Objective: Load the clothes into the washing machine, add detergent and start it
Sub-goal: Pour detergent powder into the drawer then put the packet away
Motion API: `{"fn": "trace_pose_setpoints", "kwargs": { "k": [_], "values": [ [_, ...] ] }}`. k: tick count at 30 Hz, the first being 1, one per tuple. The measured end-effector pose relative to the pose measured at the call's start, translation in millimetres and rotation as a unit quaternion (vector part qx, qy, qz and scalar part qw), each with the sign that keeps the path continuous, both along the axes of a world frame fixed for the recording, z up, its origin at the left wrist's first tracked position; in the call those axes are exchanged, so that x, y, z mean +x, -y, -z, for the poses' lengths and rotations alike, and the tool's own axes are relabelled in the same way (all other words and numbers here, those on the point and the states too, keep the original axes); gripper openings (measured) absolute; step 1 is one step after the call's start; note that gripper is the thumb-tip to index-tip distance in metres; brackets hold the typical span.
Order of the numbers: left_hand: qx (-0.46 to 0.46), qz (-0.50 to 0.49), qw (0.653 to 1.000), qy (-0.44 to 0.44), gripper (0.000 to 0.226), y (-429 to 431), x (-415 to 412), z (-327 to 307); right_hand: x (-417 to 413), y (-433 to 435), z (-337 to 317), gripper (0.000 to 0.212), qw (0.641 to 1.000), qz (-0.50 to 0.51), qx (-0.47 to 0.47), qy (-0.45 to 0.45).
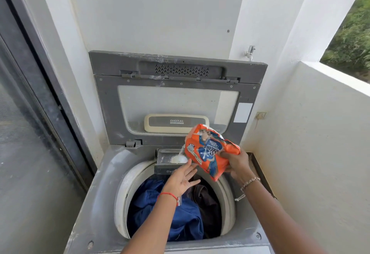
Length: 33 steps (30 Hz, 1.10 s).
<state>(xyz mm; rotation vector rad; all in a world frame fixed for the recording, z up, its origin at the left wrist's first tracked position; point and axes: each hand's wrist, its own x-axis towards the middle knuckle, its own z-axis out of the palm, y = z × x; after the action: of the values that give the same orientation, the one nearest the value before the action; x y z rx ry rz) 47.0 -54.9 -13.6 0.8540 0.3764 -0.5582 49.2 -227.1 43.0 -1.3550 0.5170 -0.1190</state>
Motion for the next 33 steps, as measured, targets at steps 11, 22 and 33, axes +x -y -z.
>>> {"fn": "trace_pose_setpoints", "kwargs": {
  "k": [11,22,33],
  "values": [
    [0.098,0.066,0.979,0.165,0.036,76,-2,-123,-50,53,-40,0.085,0.953,0.024,0.274,0.127],
    [0.046,0.148,0.938,0.309,0.034,277,-31,-238,-120,215,-139,0.068,0.906,0.174,0.248,0.295],
    [-0.023,0.246,0.909,0.335,0.007,536,-32,-305,-180,466,-209,0.028,0.94,0.249,-0.08,0.219]
  ]
}}
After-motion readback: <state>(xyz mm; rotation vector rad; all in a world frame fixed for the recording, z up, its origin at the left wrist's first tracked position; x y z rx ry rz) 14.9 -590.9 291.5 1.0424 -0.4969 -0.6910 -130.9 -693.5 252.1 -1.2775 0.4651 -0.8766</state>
